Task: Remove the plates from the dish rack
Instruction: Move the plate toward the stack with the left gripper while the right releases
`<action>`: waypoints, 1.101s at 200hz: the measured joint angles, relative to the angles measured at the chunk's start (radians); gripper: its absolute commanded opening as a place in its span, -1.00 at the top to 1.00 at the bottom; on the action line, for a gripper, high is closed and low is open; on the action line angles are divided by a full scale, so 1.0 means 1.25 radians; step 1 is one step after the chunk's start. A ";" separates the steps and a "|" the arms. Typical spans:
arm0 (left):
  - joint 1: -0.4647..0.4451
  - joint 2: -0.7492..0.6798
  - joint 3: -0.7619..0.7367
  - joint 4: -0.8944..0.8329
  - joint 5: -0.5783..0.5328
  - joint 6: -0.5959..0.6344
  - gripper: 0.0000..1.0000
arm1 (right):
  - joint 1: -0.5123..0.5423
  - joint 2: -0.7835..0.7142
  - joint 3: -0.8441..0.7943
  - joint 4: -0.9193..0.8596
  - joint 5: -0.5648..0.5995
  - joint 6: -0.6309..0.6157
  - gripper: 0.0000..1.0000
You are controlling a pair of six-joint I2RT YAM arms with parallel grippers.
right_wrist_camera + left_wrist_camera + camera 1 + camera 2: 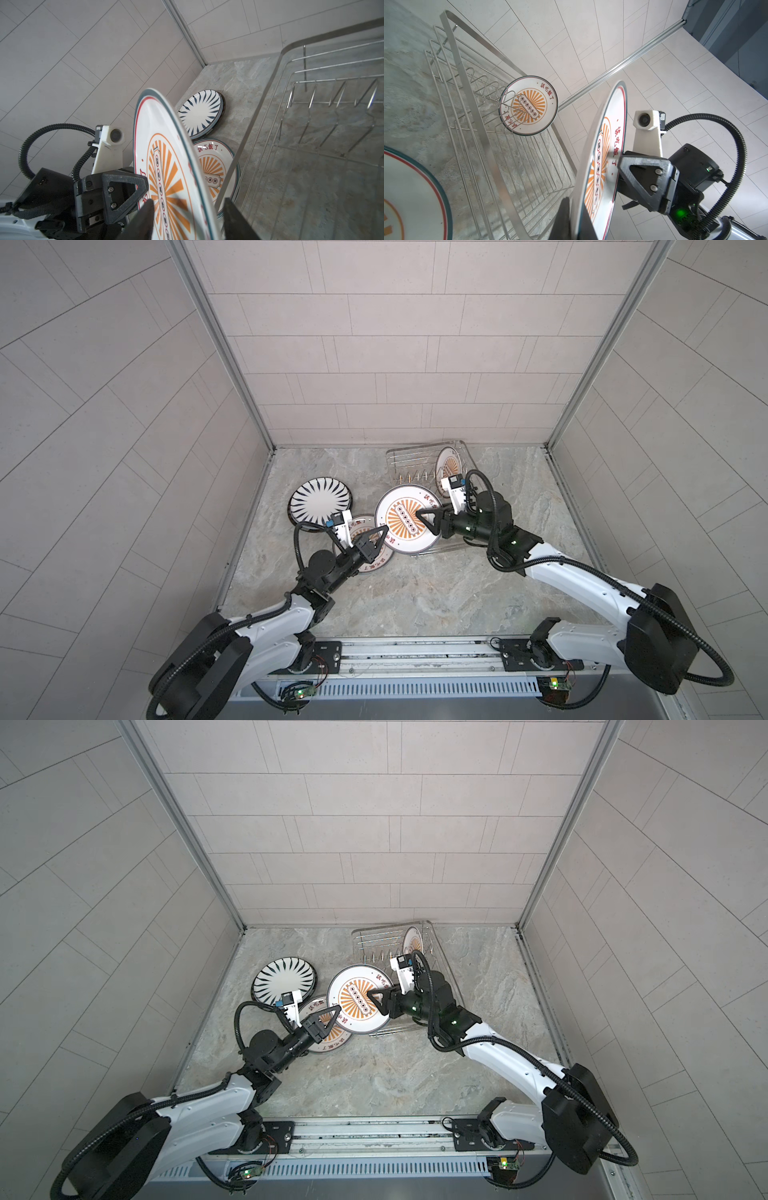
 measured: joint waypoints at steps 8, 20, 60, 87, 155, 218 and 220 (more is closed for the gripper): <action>0.000 -0.002 -0.003 -0.002 -0.011 0.000 1.00 | 0.001 0.000 0.000 -0.003 0.002 0.000 -0.59; 0.000 -0.004 -0.006 -0.009 -0.031 0.002 1.00 | 0.005 0.000 0.000 -0.011 0.009 -0.004 -0.63; 0.007 -0.027 -0.020 -0.044 -0.078 0.006 1.00 | 0.050 -0.005 -0.001 -0.049 0.072 -0.039 -0.66; 0.023 -0.100 -0.026 -0.110 -0.095 0.015 1.00 | 0.079 -0.029 -0.005 -0.074 0.122 -0.065 -0.66; 0.102 -0.267 -0.027 -0.289 -0.111 0.020 1.00 | 0.151 -0.065 -0.042 -0.061 0.175 -0.141 -0.65; 0.177 -0.316 -0.033 -0.401 -0.123 -0.016 1.00 | 0.183 -0.038 -0.042 -0.020 0.211 -0.159 -0.63; 0.179 -0.317 -0.033 -0.405 -0.123 -0.018 1.00 | 0.183 -0.036 -0.042 -0.019 0.213 -0.159 -0.63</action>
